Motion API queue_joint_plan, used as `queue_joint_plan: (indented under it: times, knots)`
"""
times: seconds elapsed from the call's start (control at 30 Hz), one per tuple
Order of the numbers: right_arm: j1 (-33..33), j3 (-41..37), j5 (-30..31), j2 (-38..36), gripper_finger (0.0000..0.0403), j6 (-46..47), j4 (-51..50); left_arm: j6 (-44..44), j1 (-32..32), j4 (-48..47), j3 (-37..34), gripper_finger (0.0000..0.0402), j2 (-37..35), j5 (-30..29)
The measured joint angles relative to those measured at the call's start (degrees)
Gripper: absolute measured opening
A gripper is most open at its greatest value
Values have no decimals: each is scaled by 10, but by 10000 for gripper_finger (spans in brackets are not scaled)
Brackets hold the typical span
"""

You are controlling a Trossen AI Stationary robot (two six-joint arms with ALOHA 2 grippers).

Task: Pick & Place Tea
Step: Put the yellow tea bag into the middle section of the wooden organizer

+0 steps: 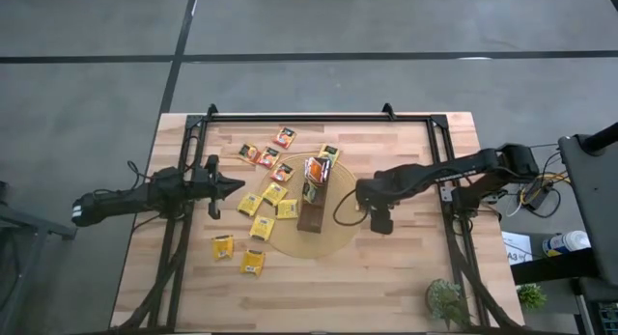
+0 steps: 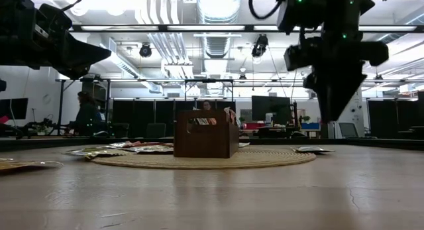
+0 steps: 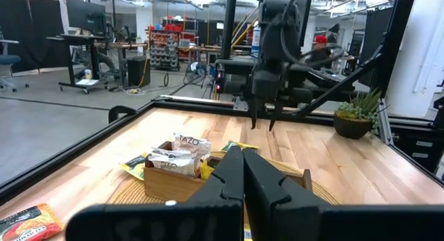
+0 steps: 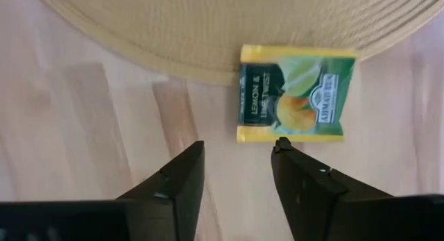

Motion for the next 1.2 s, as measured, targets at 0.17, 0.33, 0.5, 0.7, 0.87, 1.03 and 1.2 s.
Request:
queue_joint_plan:
  times: [0.17, 0.33, 0.5, 0.7, 0.87, 1.03, 1.2]
  knots:
    - [4, 5, -1, 27, 186, -70, 1, 0, 0, 0, 0, 0, 0, 0]
    - [10, 9, -1, 60, 190, -126, 8, 0, 0, 0, 0, 0, 0, 0]
    - [9, 9, -1, 89, 187, -125, 25, 0, 0, 0, 0, 0, 0, 0]
    - [8, 9, 3, 103, 187, -125, 51, 0, 0, 0, 0, 0, 0, 0]
    - [1, 9, 17, 110, 185, -123, 65, 0, 0, 0, 0, 0, 0, 0]
    - [-4, 8, 19, 116, 183, -118, 63, 0, 0, 0, 0, 0, 0, 0]
    - [-4, 9, 19, 115, 183, -100, 57, 0, 0, 0, 0, 0, 0, 0]
